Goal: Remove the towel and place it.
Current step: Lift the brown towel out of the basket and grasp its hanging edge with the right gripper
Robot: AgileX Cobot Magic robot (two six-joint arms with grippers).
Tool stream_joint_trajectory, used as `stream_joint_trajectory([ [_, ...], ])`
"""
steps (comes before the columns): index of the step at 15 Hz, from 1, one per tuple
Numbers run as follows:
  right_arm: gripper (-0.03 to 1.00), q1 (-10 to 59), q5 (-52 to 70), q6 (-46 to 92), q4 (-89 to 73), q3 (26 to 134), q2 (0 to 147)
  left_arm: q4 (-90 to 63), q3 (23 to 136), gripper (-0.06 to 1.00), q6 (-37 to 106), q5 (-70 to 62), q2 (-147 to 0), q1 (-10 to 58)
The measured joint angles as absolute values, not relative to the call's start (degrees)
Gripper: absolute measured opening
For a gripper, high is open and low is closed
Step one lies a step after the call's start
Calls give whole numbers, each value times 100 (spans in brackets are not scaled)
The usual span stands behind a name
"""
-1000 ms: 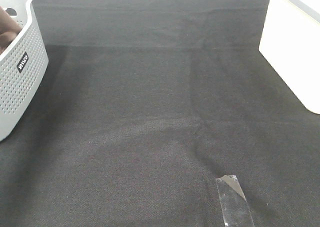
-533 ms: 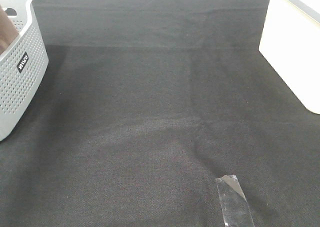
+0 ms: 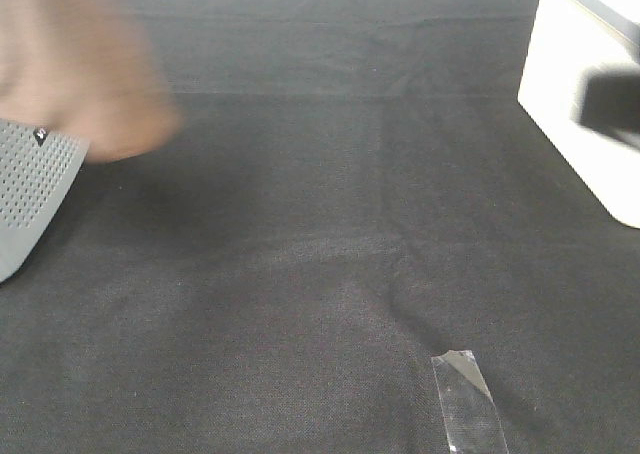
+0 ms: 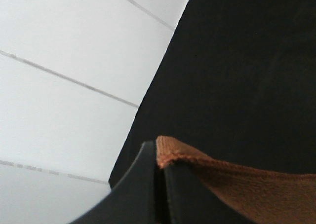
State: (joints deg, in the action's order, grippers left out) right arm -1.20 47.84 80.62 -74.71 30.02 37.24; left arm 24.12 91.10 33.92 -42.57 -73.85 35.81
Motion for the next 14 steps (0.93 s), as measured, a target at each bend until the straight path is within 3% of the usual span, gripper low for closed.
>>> stream_joint_trajectory([
  [3, 73, -120, 5145, 9878, -8858, 3002, 5048, 2406, 9110, 0, 3455, -3999, -7471, 4246],
  [7, 73, -120, 5924, 11774, -9878, 3019, 6967, 2372, 9110, 0, 3644, -3340, -7723, 4452],
  [11, 73, -57, 6646, 12296, -9918, 3512, 8486, 2200, 9110, 0, 3667, -2704, -7918, 4452],
  [14, 73, 751, 6635, 12376, -9958, 4354, 9356, 2172, 9110, 0, 3667, -2578, -8079, 4452],
])
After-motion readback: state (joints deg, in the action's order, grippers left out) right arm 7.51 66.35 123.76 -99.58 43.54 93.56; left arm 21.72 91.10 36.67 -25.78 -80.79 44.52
